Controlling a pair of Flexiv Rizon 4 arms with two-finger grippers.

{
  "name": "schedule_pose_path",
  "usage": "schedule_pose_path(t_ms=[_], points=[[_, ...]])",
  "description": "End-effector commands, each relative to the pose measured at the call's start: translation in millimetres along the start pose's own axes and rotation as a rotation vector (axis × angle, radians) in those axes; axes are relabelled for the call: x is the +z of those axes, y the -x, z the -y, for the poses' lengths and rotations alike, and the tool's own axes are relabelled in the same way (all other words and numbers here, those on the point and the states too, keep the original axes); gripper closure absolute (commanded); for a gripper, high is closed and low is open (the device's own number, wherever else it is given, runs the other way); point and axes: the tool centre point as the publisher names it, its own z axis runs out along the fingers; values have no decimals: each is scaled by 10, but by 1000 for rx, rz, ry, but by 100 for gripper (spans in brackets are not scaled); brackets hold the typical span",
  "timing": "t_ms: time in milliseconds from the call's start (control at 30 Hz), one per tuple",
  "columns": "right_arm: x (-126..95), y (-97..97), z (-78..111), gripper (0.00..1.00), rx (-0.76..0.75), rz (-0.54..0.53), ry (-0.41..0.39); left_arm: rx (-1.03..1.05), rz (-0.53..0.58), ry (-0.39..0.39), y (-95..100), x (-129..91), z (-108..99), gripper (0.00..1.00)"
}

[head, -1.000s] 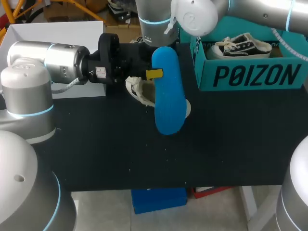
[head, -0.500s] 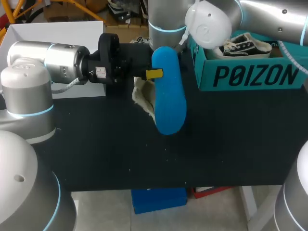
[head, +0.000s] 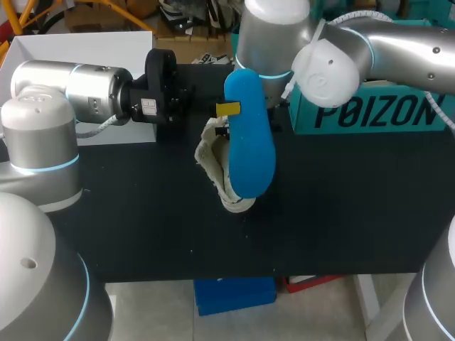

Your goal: Take the shoe out of the shoebox, open the shoe tongue, remove and reinsert the insole, then place the shoe into the shoebox

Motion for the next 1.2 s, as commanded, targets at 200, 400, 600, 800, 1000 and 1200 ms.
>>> schedule_pose_path(t_ms=[200, 400, 600, 800, 1000, 1200], points=[[275, 58, 84, 100, 32, -51, 0, 2, 5, -1, -3, 15, -12, 100], [437, 98, 93, 100, 21, -60, -24, 2, 5, -1, -3, 15, -12, 100], [509, 139, 101, 100, 16, -56, -33, 2, 5, -1, -3, 15, -12, 100], [528, 171, 100, 100, 5, -46, -37, 2, 5, -1, -3, 15, -12, 100], [462, 196, 125, 0, -2, -33, -28, 2, 5, -1, -3, 15, -12, 100], [242, 259, 127, 0, -12, -42, 20, 2, 5, -1, -3, 15, -12, 100]])
